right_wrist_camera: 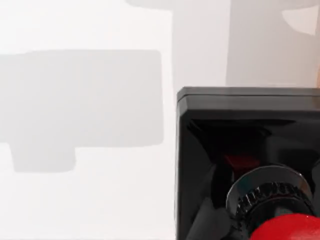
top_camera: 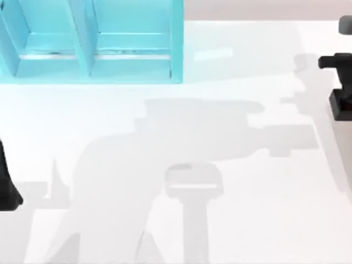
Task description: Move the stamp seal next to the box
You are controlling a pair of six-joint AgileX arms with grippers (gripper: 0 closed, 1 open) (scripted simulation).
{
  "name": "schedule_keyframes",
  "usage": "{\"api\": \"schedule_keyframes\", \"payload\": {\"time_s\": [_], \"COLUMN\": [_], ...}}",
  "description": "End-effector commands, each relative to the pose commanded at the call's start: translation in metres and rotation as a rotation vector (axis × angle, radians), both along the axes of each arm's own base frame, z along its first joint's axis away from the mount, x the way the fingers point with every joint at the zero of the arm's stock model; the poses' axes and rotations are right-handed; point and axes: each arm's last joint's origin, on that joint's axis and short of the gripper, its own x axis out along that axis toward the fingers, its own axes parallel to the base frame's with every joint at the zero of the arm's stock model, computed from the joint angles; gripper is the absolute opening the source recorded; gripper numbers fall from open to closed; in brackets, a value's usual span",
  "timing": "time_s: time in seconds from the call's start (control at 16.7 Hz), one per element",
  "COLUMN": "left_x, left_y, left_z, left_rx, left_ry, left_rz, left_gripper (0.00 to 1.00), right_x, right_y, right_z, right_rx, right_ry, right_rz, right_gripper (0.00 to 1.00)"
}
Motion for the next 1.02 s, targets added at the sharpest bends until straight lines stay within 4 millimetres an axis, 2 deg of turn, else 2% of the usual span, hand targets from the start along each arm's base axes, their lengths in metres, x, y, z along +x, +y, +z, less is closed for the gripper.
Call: {"api": "schedule_keyframes", "payload": {"time_s": [0.24,1.02], "left_x": [0.0,0.0], "left_y": [0.0,0.0], "left_z": [0.0,0.0], "left_rx": [0.0,0.0], "left_ry": [0.0,0.0], "left_rz": [0.0,0.0], "left_gripper": [1.0,1.0], "right_x": [-0.0001,-0.0001], "right_y": [-0.0001,-0.0001], "right_z": [-0.0007,-0.0007], "right_rx": [0.001,0.001], "right_ry": [-0.001,-0.001], "right_rz": [0.0,0.0], "right_gripper": [0.0,0.98]}}
